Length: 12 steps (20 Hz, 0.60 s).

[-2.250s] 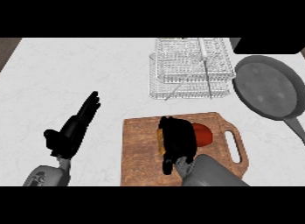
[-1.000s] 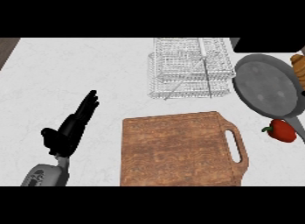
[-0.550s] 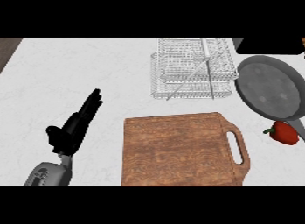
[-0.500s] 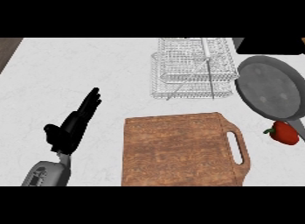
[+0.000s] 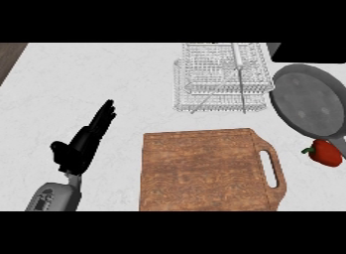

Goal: Pick the croissant from the cutting board and place it in the tiered basket

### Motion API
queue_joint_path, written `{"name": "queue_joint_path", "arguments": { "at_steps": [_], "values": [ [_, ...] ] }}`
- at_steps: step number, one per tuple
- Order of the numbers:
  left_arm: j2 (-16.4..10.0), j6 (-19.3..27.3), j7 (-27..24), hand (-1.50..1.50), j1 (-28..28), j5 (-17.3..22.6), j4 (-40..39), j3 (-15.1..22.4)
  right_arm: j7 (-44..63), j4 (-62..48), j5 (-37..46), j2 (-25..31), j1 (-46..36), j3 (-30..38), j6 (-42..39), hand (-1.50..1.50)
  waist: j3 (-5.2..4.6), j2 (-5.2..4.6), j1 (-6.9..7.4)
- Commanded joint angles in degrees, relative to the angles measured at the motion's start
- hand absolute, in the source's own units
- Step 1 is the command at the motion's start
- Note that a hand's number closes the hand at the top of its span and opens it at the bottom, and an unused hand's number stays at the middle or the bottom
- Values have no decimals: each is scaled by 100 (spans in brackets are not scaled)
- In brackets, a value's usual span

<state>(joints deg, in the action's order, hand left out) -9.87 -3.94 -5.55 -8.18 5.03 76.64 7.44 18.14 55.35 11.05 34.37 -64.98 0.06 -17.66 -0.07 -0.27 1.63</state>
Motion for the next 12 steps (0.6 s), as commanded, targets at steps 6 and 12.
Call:
{"name": "queue_joint_path", "arguments": {
  "at_steps": [6,12],
  "values": [
    [69,-24,-215,0,74,-140,-158,-34,-363,-1589,604,-933,-1001,-234,306,150,3,-23,11],
    [188,-5,-382,0,-8,-259,-300,-3,-590,-2335,853,-1519,-1397,-234,688,150,2,-27,2]
  ]
}}
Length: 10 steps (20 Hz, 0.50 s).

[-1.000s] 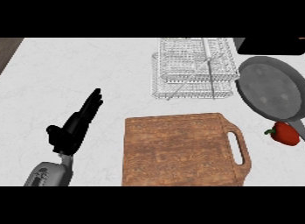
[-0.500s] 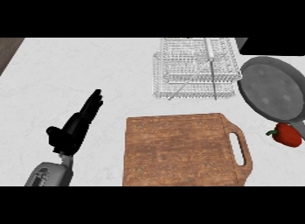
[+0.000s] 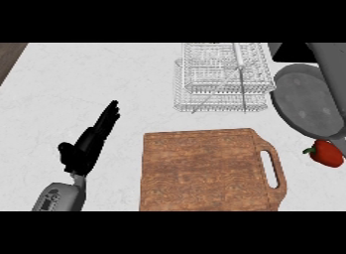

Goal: Pick the croissant from the cutting board and place it in the tiered basket

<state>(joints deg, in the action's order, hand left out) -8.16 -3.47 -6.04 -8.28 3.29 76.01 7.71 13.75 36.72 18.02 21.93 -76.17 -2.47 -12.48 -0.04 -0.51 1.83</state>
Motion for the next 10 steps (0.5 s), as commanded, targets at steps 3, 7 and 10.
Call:
{"name": "queue_joint_path", "arguments": {
  "at_steps": [3,7,10],
  "values": [
    [-35,-9,252,0,-191,43,146,-132,-159,-815,198,-691,-392,65,474,150,2,-9,35],
    [-55,-66,387,0,-228,54,76,-172,32,-1004,2,-1098,-592,295,572,150,0,-3,4],
    [65,15,53,0,0,-119,21,-56,-132,-1274,-250,-872,-544,599,206,150,1,-2,-17]
  ]
}}
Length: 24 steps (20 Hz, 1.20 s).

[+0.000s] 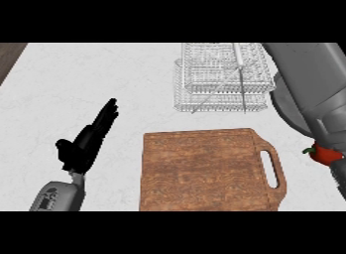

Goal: Pick the croissant from the cutting board and place it in the tiered basket

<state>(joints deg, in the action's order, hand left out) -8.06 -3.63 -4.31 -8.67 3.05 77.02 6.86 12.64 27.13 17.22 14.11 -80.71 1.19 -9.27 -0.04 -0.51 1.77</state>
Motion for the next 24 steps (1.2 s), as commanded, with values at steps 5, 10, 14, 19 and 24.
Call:
{"name": "queue_joint_path", "arguments": {
  "at_steps": [5,10,14,19,24],
  "values": [
    [39,107,48,0,-3,-64,-34,-67,1183,-603,-863,-388,-95,842,-254,-150,2,41,-94],
    [-17,-65,99,0,40,0,17,-95,1434,-548,-1239,-154,-311,1263,-257,-150,3,34,-82],
    [115,38,57,0,191,-109,207,39,1027,-430,-1057,207,-150,1291,409,-150,3,20,-58],
    [39,-30,-41,0,91,-83,35,-70,811,-307,-473,563,-33,1118,1985,-150,-2,6,-99],
    [61,10,-104,0,204,-93,30,-105,321,-36,-712,1457,317,1584,2175,-150,6,29,-170]
  ]
}}
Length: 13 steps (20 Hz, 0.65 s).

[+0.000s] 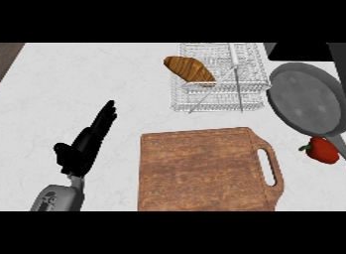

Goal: Pick the croissant from the cutting board and place it in the tiered basket

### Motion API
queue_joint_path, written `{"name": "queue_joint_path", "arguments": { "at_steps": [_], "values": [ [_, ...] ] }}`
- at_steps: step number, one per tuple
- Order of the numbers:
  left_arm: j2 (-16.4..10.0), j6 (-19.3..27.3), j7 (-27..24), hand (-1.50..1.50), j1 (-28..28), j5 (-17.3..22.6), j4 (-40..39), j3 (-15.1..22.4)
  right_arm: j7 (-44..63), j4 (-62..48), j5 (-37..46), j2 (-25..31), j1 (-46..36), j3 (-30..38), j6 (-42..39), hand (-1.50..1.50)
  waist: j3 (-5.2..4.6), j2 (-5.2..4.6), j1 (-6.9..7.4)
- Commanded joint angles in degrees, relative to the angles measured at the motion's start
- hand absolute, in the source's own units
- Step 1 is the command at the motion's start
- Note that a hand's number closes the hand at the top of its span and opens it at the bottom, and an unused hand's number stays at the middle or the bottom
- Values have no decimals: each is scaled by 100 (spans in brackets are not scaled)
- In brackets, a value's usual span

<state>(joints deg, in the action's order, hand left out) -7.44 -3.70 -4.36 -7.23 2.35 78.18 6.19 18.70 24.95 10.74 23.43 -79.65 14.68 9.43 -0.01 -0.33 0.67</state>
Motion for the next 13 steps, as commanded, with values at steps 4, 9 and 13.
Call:
{"name": "queue_joint_path", "arguments": {
  "at_steps": [4,9,13],
  "values": [
    [-23,-11,-114,0,180,-103,18,45,-925,102,-577,1232,641,857,-148,-150,9,-16,12],
    [4,-7,8,0,-9,-71,123,2,-1390,-117,-975,2205,1195,1329,-1105,-150,13,-31,28],
    [-26,-100,-87,0,-37,-59,-149,-56,-1750,-452,-1102,2885,1747,1456,-2203,-150,13,-44,16]
  ]
}}
